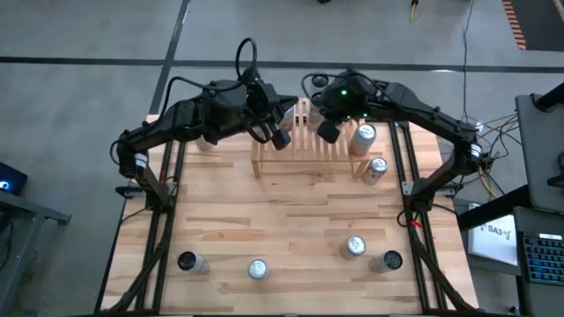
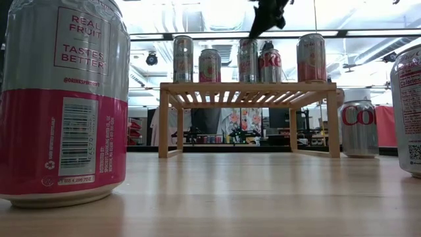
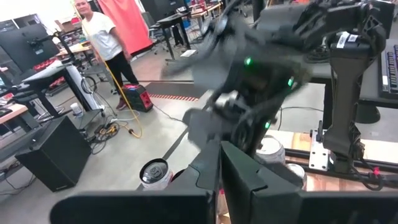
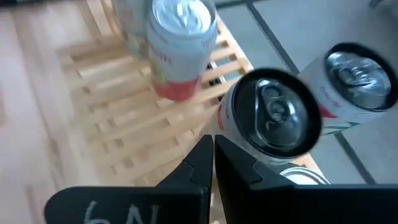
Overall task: Place canned beverage on shelf
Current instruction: Put the left white soda can on the shelf aligned with the other white soda can
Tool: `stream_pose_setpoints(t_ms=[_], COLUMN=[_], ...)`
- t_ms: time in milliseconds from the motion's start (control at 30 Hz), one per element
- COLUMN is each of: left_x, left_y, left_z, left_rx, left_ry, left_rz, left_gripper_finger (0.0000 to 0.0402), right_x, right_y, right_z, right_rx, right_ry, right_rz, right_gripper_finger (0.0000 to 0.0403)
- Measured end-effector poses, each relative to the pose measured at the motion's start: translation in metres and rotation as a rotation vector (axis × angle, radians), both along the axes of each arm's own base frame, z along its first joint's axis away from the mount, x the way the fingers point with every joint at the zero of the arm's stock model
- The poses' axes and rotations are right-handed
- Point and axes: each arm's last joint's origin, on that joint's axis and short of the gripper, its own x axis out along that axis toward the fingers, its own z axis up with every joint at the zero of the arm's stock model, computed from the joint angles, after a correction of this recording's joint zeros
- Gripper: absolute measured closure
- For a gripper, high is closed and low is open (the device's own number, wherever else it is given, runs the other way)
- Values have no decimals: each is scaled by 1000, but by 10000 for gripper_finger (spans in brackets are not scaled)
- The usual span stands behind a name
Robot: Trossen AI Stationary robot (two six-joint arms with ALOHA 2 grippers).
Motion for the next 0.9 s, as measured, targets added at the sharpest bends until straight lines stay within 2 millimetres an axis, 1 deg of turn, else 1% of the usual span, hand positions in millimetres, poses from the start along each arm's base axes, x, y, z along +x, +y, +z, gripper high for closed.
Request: stream_pose_setpoints(t_ms=[133,300,433,633,733,900], left_x=[-6,-20,-37,-56,-61,-63], left_y=[0,-1,-2,-2,-3,-3], left_z=[4,14,26,36,38,38], left_rx=[8,35,48,31,22,21], left_ry=[-7,-25,-60,-106,-111,-110], left_rz=[-1,-6,-7,-3,-2,-2], left_gripper_finger=[402,402,402,402,402,402], right_x=[-9,-5,5,16,19,19], right_y=[5,1,-7,-19,-22,-22], right_z=[17,28,27,14,10,7], right_rx=[-3,-33,-25,19,37,39], right_ry=[-115,-249,-313,-300,-288,-264], right_rz=[-12,-28,-61,-121,-137,-134], right_gripper_finger=[394,394,394,394,394,394])
